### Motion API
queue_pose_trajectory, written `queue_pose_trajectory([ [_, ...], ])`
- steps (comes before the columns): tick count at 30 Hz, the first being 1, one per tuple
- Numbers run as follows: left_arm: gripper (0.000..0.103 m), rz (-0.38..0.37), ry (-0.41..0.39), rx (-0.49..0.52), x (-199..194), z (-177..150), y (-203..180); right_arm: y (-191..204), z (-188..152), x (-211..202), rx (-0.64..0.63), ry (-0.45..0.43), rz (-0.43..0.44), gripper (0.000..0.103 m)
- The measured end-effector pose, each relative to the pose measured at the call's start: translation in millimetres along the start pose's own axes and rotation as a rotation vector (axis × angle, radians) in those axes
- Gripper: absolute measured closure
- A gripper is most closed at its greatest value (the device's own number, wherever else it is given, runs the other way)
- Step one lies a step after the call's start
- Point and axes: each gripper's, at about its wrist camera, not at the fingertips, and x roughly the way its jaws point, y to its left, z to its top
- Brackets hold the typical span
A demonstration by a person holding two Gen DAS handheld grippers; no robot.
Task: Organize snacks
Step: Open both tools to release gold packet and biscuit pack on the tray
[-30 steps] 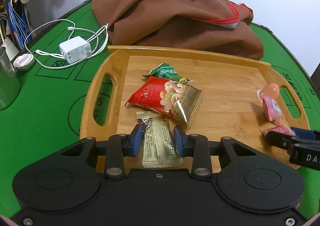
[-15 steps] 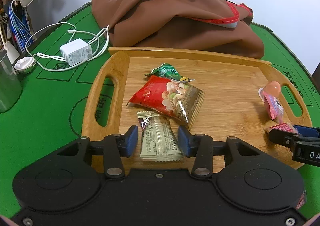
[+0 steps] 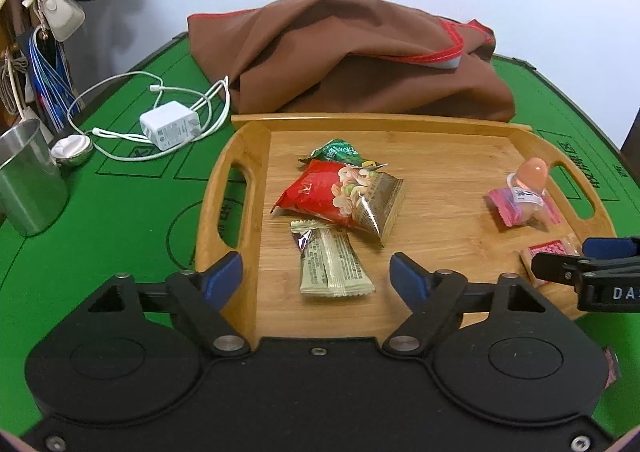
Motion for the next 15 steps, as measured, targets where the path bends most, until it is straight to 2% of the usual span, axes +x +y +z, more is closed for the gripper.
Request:
queue_pose_trajectory([
  [6,0.012,-0.015,-0.041,0.024,-22.5,-10.3,-0.3,1.3,-7.1,-13.6,-0.021,-0.009,0.039,0.003],
  [11,0.009,-0.018,-0.077,0.059,-42.4,-22.9,-3.7,4.8,-17.3,-31.8,-0.048,-0.029,0.076,0.000],
  [15,0.008,-0.062,-0.086,0.057,-57.2,-37.9,-2.6,8.6,-29.0,-45.4,-0.065,-0.033,0.113,0.000],
])
